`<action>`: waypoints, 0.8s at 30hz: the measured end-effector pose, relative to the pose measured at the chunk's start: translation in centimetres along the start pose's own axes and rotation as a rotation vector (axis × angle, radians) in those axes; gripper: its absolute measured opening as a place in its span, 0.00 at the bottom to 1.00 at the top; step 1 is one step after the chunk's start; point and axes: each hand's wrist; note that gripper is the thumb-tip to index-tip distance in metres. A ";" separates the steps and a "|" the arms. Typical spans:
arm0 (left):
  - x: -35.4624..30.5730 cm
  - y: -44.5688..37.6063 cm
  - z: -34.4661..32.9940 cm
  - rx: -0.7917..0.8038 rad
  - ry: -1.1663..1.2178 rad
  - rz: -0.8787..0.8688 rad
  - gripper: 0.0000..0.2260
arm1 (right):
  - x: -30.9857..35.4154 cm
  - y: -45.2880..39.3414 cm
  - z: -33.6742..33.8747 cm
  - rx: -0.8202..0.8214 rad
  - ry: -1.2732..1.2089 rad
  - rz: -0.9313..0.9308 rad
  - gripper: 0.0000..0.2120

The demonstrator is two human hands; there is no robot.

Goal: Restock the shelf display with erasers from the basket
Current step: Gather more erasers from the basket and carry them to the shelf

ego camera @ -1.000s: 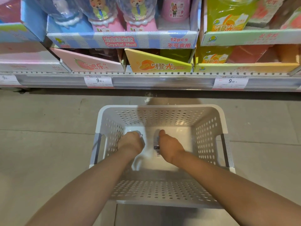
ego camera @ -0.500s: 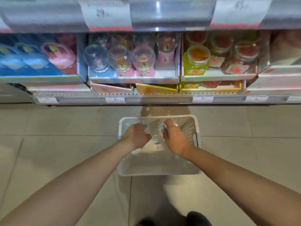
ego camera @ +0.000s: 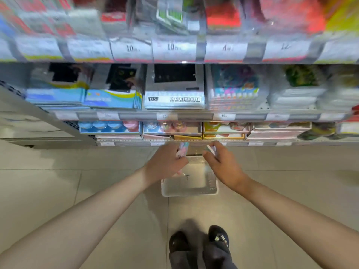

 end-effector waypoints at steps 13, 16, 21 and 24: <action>-20.6 17.0 20.0 -0.049 0.179 -0.251 0.07 | 27.7 8.7 15.3 -0.090 -0.336 0.148 0.01; -22.4 17.9 22.3 -0.170 0.247 -0.270 0.07 | 29.7 8.9 16.9 -0.234 -0.346 0.181 0.03; -20.9 17.6 22.8 -0.175 0.188 -0.223 0.11 | 27.9 9.8 19.1 -0.276 -0.424 0.154 0.06; -20.4 17.6 22.0 -0.135 0.164 -0.130 0.15 | 27.6 9.9 18.4 -0.173 -0.452 0.121 0.12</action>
Point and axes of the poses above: each hand's wrist, its own y-axis away from the middle knuckle, its own z-axis out of the back of the hand, x = y × z, and after that the axes turned 4 degrees about z, right-handed
